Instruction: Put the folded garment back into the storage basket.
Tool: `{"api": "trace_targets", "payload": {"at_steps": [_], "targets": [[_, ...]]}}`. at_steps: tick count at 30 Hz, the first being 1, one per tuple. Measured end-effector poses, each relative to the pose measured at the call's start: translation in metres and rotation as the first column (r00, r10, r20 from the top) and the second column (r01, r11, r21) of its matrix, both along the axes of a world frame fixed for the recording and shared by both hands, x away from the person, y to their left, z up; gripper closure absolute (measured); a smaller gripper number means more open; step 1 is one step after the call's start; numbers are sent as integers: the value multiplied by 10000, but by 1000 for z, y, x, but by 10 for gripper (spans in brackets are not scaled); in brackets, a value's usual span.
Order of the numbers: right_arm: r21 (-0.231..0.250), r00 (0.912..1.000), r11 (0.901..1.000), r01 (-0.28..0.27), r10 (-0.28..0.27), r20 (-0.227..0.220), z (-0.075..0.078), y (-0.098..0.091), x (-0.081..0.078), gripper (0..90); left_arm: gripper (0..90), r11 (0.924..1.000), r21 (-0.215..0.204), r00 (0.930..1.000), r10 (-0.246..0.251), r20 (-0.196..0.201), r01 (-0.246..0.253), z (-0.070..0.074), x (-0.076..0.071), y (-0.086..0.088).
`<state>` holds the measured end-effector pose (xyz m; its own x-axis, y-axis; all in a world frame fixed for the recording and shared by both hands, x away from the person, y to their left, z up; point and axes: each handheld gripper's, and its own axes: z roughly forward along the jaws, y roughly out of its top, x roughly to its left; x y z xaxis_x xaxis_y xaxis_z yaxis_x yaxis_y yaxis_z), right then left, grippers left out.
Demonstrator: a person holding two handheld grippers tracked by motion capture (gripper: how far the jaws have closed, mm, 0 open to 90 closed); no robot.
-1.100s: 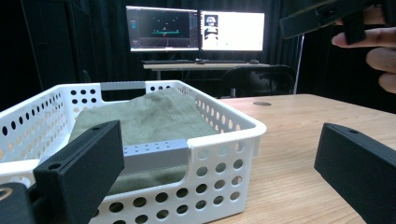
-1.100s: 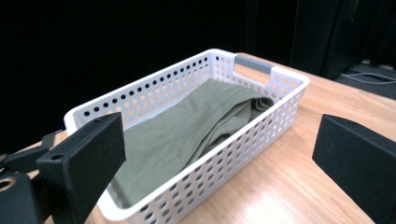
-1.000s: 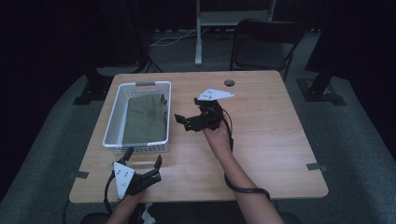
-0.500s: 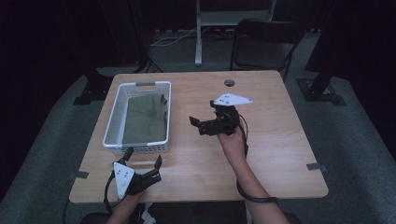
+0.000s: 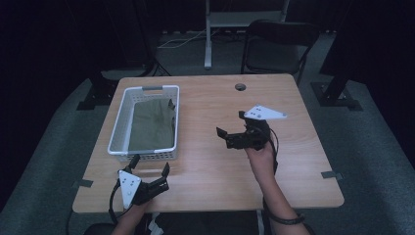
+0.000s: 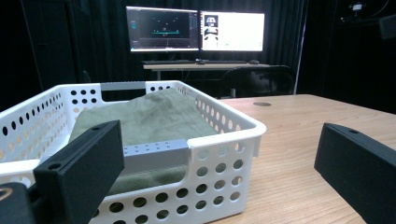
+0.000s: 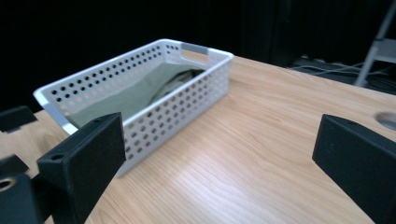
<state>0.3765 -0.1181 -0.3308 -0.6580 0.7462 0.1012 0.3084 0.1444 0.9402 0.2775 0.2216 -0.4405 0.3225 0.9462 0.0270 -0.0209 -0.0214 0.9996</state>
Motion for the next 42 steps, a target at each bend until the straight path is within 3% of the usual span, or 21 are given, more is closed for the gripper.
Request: {"api": "trace_targets", "payload": {"at_steps": [18,26,36,42], "targets": [[-8,9967,9971,767,-767,-247,-23,-39,-25,24,27,10000,-15,10000,2,47,-2,0,0,0],[140,9914,9925,1213,-1204,-511,-36,-56,-32,24,27,10000,-11,10000,4,43,-4,0,0,0],[-10,9848,9863,1647,-1645,-549,-57,-66,-46,24,27,10000,-20,10000,61,55,-61,0,-1,0],[-263,9773,9812,1914,-1930,-871,-71,-72,-52,24,27,10000,-11,10000,85,44,-85,0,0,0]]}}
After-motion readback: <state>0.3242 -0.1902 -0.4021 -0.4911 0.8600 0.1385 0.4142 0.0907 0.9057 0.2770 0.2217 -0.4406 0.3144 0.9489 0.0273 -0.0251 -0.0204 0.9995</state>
